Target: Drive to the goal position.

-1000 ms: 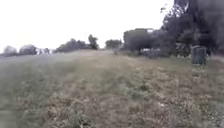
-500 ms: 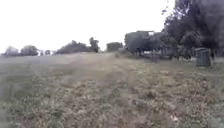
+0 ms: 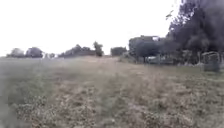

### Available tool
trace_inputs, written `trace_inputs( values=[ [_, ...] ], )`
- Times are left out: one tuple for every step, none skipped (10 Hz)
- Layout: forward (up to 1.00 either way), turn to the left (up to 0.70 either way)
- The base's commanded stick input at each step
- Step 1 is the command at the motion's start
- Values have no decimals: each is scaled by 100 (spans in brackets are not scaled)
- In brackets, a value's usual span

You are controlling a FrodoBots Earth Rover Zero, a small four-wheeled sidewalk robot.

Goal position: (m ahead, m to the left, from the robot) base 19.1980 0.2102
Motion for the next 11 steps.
trace_inputs(
  values=[
    [70, 0],
    [70, 0],
    [70, 0],
    [70, 0],
    [70, 0],
    [70, 0],
    [70, 0],
    [70, 0],
    [70, 0],
    [70, 0],
    [70, 0]
  ],
)
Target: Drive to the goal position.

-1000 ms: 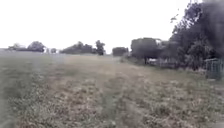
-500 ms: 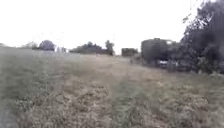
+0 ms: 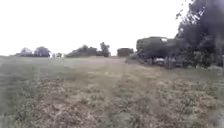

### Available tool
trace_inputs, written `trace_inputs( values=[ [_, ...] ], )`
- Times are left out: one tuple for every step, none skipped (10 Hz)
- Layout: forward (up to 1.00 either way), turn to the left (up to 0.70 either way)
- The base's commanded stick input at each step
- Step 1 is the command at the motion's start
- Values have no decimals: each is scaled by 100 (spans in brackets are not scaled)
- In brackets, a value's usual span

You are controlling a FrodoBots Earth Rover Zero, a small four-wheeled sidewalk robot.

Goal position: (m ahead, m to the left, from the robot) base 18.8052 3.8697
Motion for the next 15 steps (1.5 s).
trace_inputs(
  values=[
    [70, 0],
    [70, -1],
    [70, -6],
    [70, -11],
    [70, -19],
    [70, -28],
    [70, -30],
    [70, -31],
    [70, -31],
    [70, -31],
    [70, -31],
    [70, -31],
    [70, -31],
    [70, -30],
    [70, -29]
  ],
)
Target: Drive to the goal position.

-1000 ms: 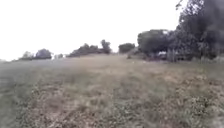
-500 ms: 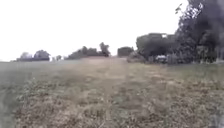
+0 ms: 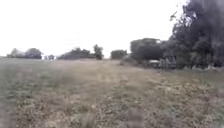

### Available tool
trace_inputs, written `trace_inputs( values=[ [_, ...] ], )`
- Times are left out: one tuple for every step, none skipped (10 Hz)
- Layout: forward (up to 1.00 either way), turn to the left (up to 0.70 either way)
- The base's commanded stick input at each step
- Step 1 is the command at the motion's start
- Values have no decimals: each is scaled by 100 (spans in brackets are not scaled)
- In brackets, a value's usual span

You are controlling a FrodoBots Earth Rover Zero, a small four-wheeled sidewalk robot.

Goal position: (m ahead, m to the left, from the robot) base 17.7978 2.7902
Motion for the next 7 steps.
trace_inputs(
  values=[
    [70, -21],
    [70, -8],
    [70, 0],
    [70, 0],
    [70, 0],
    [70, 0],
    [70, 0]
  ],
)
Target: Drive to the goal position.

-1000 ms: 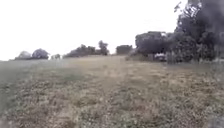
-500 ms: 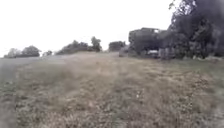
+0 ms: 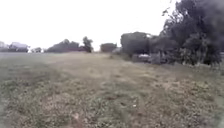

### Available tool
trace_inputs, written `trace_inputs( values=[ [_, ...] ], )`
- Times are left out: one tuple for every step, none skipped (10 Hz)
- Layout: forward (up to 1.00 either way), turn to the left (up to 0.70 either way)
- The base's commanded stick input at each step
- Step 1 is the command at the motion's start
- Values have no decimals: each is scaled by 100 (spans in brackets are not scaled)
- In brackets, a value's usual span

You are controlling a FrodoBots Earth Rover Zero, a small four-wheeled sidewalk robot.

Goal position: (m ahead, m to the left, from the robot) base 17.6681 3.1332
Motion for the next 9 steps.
trace_inputs(
  values=[
    [70, 0],
    [70, 0],
    [70, 0],
    [70, 0],
    [70, 0],
    [70, 0],
    [70, 0],
    [70, 0],
    [70, 0]
  ],
)
